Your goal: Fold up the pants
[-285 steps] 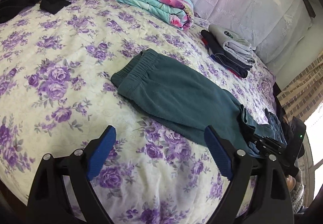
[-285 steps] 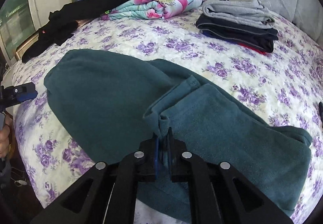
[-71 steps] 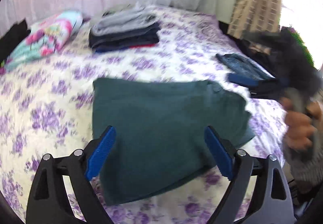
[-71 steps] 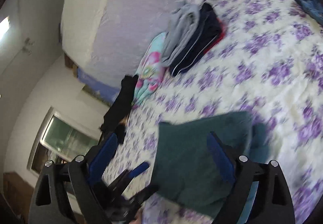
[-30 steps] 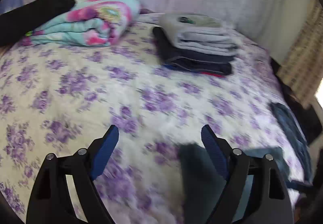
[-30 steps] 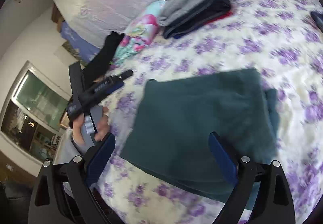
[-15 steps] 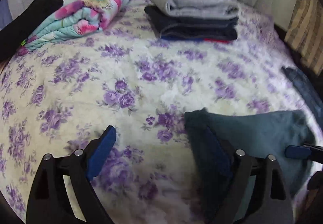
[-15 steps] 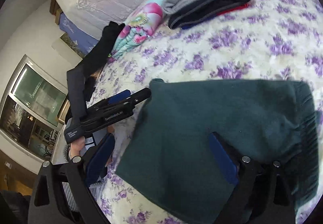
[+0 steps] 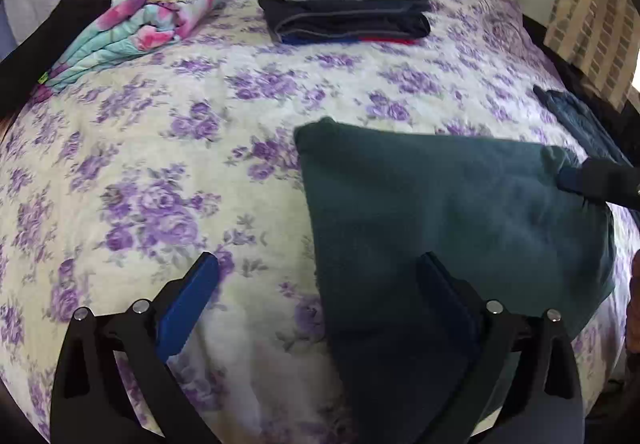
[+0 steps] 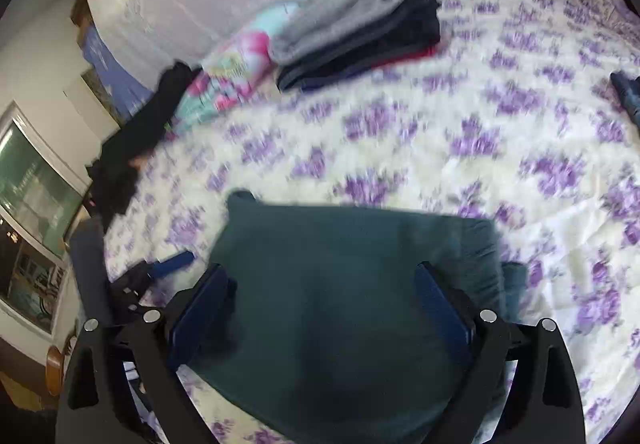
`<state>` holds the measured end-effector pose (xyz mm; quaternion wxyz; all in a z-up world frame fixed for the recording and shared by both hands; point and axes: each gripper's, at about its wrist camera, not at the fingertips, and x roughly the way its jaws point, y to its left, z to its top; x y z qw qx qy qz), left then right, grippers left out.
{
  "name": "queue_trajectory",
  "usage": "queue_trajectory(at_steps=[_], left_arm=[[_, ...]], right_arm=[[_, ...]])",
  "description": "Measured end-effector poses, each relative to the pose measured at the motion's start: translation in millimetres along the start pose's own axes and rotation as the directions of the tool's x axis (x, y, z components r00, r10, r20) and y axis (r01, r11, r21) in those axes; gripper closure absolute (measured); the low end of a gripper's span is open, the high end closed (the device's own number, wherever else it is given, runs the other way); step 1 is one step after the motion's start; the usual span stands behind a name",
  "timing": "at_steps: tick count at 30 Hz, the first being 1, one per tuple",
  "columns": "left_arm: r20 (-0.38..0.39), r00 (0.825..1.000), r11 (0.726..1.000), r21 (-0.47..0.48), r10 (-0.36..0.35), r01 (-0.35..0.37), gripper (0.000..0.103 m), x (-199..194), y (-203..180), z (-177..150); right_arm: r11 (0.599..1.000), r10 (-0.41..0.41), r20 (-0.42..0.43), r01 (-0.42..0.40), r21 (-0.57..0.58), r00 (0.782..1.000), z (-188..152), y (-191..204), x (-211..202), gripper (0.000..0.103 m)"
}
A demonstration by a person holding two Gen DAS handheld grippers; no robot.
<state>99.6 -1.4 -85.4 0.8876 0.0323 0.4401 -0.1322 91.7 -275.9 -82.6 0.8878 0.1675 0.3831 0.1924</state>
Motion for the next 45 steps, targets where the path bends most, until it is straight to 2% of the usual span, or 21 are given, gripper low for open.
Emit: queue_trajectory(at_steps=[2,4,6,9,13,18,26,34,38,42,45], left_arm=[[0.005,1.000,1.000,-0.019,0.004,-0.004,0.006,-8,1,-1],[0.005,1.000,1.000,-0.026,0.002,-0.002,0.006,-12,-2,-4],[0.001,1.000,0.999,-0.027,0.017,-0.017,0.006,-13,-6,-7],[-0.003,0.999,0.998,-0.048,0.038,-0.038,0.006,-11,-11,-12],[-0.005,0.999,0.997,-0.069,0.033,-0.033,0.005,-11,-16,-14],[-0.015,1.000,0.997,-0.072,0.000,-0.001,0.005,-10,-21,-15],[-0.022,1.000,0.997,-0.077,-0.005,0.003,0.005,-7,-23,-16],[-0.021,1.000,0.997,-0.076,-0.009,0.007,0.005,-6,-23,-16],[-0.025,0.998,0.996,-0.064,-0.063,0.062,0.005,-6,-24,-18],[-0.017,0.998,0.997,-0.040,-0.067,0.066,0.005,-6,-30,-21],[-0.021,0.995,0.993,-0.065,-0.098,0.097,0.005,-4,-25,-23]], right_arm=[[1.000,-0.004,0.065,0.004,-0.001,0.998,1,-4,-23,0.008],[0.999,-0.031,0.095,0.031,0.009,0.995,-1,-13,-37,0.005],[0.996,-0.086,0.101,0.084,0.025,0.991,-6,-25,-42,0.005],[0.987,-0.153,0.057,0.149,0.067,0.987,-18,-49,-40,0.005],[0.982,-0.070,0.008,0.068,0.174,0.997,-34,-78,-33,0.005],[0.970,0.037,0.059,-0.050,0.239,0.998,-40,-92,-38,0.005],[0.972,0.073,0.073,-0.087,0.219,0.995,-36,-90,-30,0.004],[0.978,0.095,0.053,-0.103,0.180,0.994,-33,-87,-20,0.003],[0.978,0.118,0.046,-0.124,0.169,0.992,-33,-87,-20,0.003],[0.974,0.141,0.059,-0.149,0.171,0.988,-37,-91,-23,0.004],[0.978,0.133,0.074,-0.143,0.155,0.988,-41,-90,-24,0.004]])
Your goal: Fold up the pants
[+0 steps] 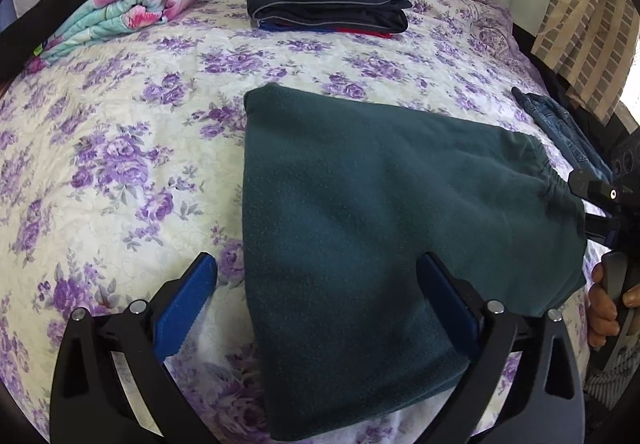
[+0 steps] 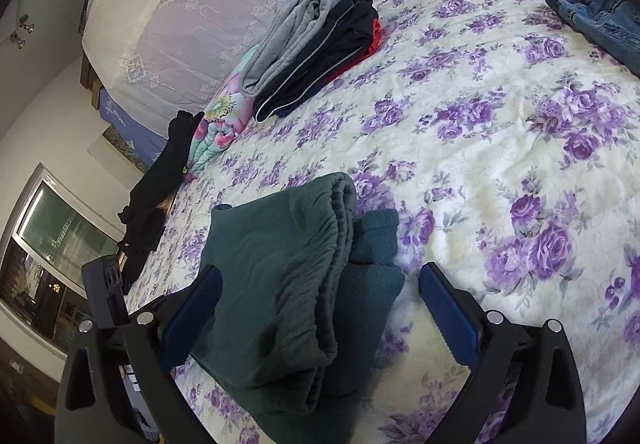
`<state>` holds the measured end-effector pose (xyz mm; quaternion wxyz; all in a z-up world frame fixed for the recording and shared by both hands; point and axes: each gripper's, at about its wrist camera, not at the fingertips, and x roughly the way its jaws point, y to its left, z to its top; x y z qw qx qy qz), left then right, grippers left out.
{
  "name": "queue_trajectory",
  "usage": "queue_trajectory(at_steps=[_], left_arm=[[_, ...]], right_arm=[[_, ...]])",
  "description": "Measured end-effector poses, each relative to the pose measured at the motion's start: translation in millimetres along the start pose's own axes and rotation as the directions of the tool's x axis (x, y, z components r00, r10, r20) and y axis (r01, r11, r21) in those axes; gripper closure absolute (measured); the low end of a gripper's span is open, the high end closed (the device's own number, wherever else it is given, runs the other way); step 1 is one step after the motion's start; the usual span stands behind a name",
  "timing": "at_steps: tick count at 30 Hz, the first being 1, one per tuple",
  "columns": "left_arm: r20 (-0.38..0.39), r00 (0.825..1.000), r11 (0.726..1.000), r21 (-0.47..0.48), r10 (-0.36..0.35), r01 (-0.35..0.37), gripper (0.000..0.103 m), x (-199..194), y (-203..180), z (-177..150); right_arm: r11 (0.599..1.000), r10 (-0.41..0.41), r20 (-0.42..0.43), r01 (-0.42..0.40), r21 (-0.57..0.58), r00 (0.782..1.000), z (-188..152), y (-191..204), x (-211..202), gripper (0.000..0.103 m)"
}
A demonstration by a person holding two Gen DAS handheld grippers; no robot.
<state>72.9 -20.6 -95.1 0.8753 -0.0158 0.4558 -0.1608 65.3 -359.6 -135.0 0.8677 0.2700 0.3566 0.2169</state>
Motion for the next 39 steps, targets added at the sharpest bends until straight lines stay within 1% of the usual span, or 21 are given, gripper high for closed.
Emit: queue_trajectory(at_steps=[3,5,7,8,9,11,13,15,17,22,23,24,25,26,27,28,32,33,34,35,39], left_arm=[[-0.003,1.000,1.000,-0.005,-0.028,0.028,0.005,-2,4,-4],[0.002,1.000,0.999,0.015,-0.029,0.029,0.005,-5,4,-10],[0.006,1.000,0.999,0.029,-0.029,0.028,0.005,-9,5,-15],[0.006,1.000,0.999,0.037,-0.029,0.029,0.005,-11,6,-18],[0.005,1.000,0.999,0.043,-0.028,0.028,0.005,-13,6,-21],[0.008,0.999,0.998,0.053,-0.031,0.031,0.005,-17,7,-25],[0.012,0.999,0.998,0.055,-0.040,0.039,0.005,-19,9,-28],[0.016,0.999,0.998,0.050,-0.051,0.050,0.005,-20,11,-29],[0.018,0.999,0.998,0.052,-0.049,0.048,0.005,-19,10,-29],[0.022,0.999,0.997,0.056,-0.045,0.044,0.005,-18,9,-30],[0.023,0.999,0.997,0.056,-0.046,0.045,0.005,-18,9,-31],[0.023,0.999,0.997,0.056,-0.045,0.044,0.005,-19,9,-31],[0.024,0.999,0.997,0.057,-0.045,0.044,0.005,-19,8,-31],[0.025,0.999,0.997,0.056,-0.046,0.045,0.005,-19,9,-31],[0.025,0.999,0.997,0.055,-0.047,0.046,0.005,-19,9,-31],[0.026,0.998,0.997,0.054,-0.048,0.047,0.005,-19,9,-31],[0.028,0.998,0.997,0.049,-0.056,0.054,0.004,-20,10,-30],[0.029,0.998,0.997,0.049,-0.056,0.055,0.004,-21,10,-30],[0.029,0.998,0.997,0.049,-0.056,0.055,0.004,-20,10,-30],[0.029,0.998,0.997,0.048,-0.057,0.055,0.004,-21,10,-30],[0.031,0.998,0.997,0.046,-0.063,0.061,0.004,-21,10,-30]], right_arm=[[0.999,-0.041,0.014,0.042,-0.014,0.999,-2,5,-5,0.004],[0.998,-0.060,0.085,0.058,0.028,0.995,-3,5,-20,0.004],[0.998,-0.032,0.109,0.026,0.053,0.994,-2,6,-31,0.004],[0.998,0.006,0.108,-0.013,0.058,0.994,-4,9,-36,0.004],[0.998,0.025,0.101,-0.030,0.055,0.995,-7,13,-39,0.004],[0.999,0.025,0.088,-0.028,0.032,0.996,-13,22,-43,0.004],[1.000,0.011,0.100,-0.011,-0.010,0.995,-23,34,-53,0.004],[1.000,0.000,0.118,0.003,-0.023,0.993,-30,39,-64,0.004],[1.000,0.005,0.124,-0.002,-0.018,0.992,-42,43,-71,0.010],[1.000,0.026,0.073,-0.026,-0.003,0.997,-73,54,-64,0.029],[1.000,0.023,0.067,-0.022,-0.005,0.997,-74,55,-61,0.032],[1.000,0.008,0.061,-0.008,-0.002,0.998,-75,55,-56,0.039],[1.000,0.005,0.057,-0.006,0.010,0.998,-74,54,-52,0.044],[1.000,0.013,0.046,-0.014,0.025,0.999,-74,52,-47,0.045],[0.999,0.007,0.025,-0.008,0.047,1.000,-73,49,-41,0.049],[0.998,0.000,0.020,-0.001,0.067,1.000,-74,47,-38,0.055],[0.993,0.005,0.033,-0.008,0.116,0.999,-70,43,-30,0.066],[0.993,-0.003,0.040,-0.002,0.118,0.999,-67,45,-27,0.072],[0.993,-0.009,0.044,0.004,0.118,0.999,-66,46,-26,0.088],[0.993,-0.012,0.045,0.007,0.117,0.999,-65,48,-25,0.097],[0.994,-0.024,0.063,0.017,0.108,0.998,-71,51,-37,0.098]])
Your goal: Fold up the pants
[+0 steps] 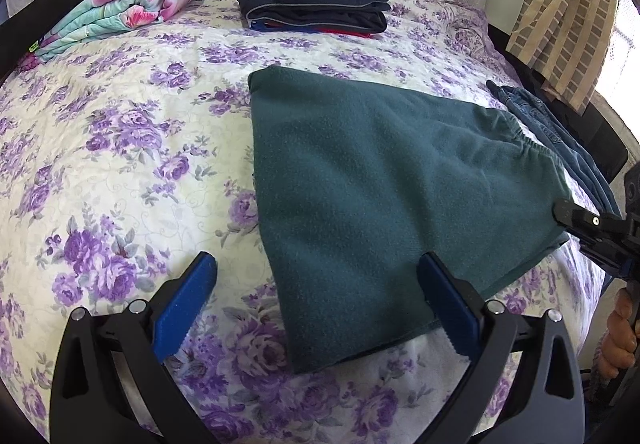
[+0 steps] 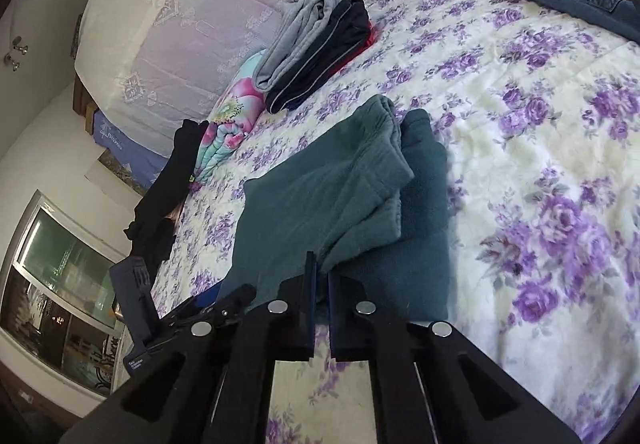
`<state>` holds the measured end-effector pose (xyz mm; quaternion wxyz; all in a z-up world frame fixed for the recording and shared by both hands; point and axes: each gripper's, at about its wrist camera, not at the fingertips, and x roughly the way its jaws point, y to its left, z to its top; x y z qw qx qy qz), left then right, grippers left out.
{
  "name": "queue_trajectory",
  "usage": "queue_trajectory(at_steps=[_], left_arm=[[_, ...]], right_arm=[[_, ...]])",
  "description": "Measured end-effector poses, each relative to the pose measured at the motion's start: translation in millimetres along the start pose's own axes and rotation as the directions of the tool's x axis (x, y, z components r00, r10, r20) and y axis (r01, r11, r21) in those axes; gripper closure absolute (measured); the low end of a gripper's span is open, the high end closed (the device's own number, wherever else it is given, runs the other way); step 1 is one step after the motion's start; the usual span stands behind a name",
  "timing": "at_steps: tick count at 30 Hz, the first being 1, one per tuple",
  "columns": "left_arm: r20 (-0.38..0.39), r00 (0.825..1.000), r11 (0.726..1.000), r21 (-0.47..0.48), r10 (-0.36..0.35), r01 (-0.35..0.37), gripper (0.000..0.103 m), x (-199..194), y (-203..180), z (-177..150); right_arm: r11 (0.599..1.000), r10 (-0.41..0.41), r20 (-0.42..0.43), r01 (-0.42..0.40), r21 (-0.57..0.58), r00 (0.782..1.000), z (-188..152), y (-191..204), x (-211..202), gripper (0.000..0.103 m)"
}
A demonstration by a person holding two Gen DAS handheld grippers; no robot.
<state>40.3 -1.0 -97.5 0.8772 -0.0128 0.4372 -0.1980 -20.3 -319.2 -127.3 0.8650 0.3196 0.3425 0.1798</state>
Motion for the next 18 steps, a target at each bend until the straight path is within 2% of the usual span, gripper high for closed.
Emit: queue_trajectory(at_steps=[8,10,12,14,15,16,18], left_arm=[[0.002,1.000,1.000,0.001,0.002,-0.002,0.005,-3,-1,-2],[0.001,1.000,1.000,0.003,0.006,-0.006,0.005,-4,-1,-3],[-0.001,1.000,1.000,0.002,0.004,-0.004,0.005,-4,-1,-3],[-0.001,1.000,1.000,0.004,0.006,-0.006,0.005,-5,-2,-4],[-0.001,1.000,1.000,0.005,0.006,-0.006,0.005,-5,-3,-4],[-0.001,1.000,1.000,0.003,0.005,-0.005,0.004,-4,-3,-4],[-0.001,1.000,1.000,0.003,0.005,-0.005,0.005,-5,-3,-4]], right_arm=[[0.993,0.016,-0.046,-0.011,0.114,0.999,-13,-27,1,0.100],[0.996,0.024,-0.053,-0.019,0.089,0.998,-13,-23,-1,0.096],[0.996,0.034,-0.026,-0.031,0.078,0.999,-9,-19,-9,0.096],[0.995,0.036,-0.013,-0.035,0.090,0.999,-3,-19,-13,0.088],[0.993,0.032,0.002,-0.032,0.115,0.999,1,-23,-14,0.074],[0.991,0.025,0.016,-0.027,0.132,1.000,4,-25,-14,0.065],[0.989,0.020,0.027,-0.024,0.144,0.999,6,-27,-13,0.065]])
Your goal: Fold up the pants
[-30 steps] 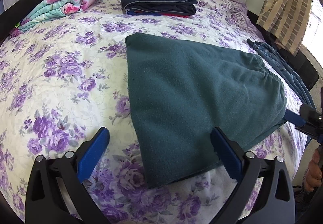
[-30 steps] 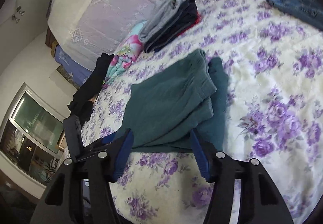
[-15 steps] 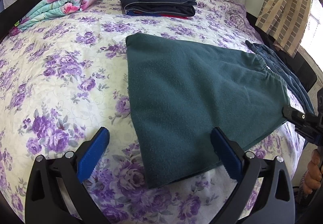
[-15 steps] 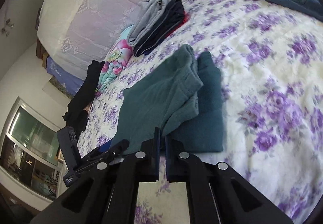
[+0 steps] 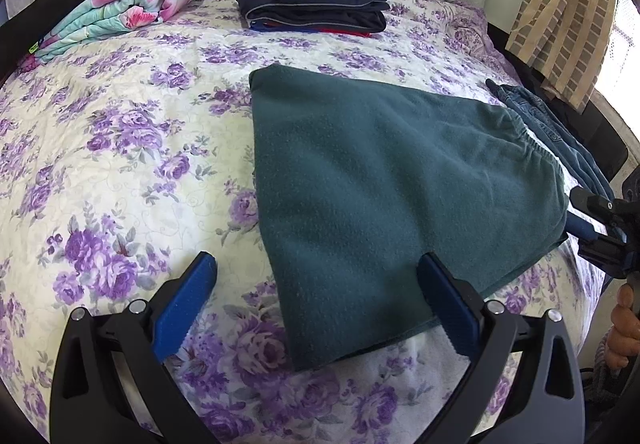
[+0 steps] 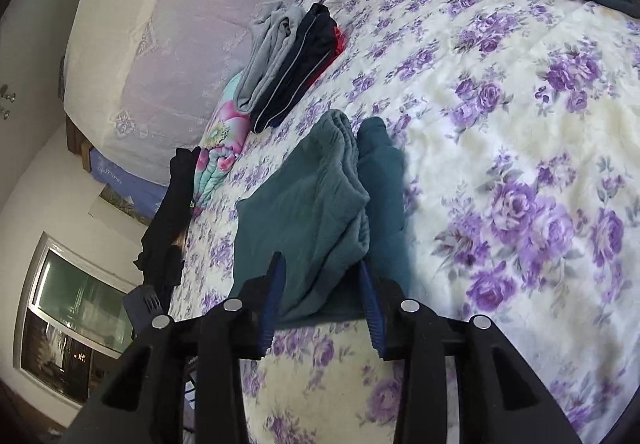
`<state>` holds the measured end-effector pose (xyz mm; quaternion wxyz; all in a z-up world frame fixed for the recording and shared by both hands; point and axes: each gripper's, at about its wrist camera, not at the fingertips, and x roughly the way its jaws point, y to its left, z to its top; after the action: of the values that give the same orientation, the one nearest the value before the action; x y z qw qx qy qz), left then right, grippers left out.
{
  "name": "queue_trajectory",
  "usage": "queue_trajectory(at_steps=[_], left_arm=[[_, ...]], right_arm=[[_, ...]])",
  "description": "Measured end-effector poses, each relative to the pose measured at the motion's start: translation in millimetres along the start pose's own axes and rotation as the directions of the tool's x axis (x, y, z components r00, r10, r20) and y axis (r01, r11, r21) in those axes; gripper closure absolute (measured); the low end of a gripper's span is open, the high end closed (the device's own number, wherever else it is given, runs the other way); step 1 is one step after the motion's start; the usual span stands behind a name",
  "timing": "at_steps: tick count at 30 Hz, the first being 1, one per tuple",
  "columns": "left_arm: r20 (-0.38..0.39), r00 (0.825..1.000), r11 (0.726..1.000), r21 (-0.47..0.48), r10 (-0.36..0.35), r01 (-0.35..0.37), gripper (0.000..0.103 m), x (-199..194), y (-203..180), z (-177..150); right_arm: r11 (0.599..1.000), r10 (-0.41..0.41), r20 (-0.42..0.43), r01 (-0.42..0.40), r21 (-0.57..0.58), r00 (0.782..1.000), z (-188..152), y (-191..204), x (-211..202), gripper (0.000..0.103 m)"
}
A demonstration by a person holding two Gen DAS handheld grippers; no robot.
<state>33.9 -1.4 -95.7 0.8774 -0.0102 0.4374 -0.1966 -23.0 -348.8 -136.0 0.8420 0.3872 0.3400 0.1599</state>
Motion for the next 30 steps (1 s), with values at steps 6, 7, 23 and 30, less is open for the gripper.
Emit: queue_trajectory(at_steps=[6,7,23,30], left_arm=[[0.000,1.000,1.000,0.000,-0.001,0.001,0.004,0,0,0],[-0.001,1.000,1.000,0.000,0.000,0.000,0.004,1,0,0],[0.044,0.999,1.000,0.006,-0.001,0.000,0.005,-25,-1,4],[0.087,0.991,0.986,0.140,-0.102,0.089,0.005,-29,-48,27]], right_arm=[[0.997,-0.046,0.013,0.047,-0.057,0.999,-1,2,2,0.094],[0.997,-0.051,0.013,0.052,-0.065,0.999,-3,2,-1,0.095],[0.985,-0.088,0.094,0.100,-0.138,0.992,22,8,-48,0.088],[0.972,0.000,-0.005,-0.001,-0.234,1.000,67,51,31,0.053]])
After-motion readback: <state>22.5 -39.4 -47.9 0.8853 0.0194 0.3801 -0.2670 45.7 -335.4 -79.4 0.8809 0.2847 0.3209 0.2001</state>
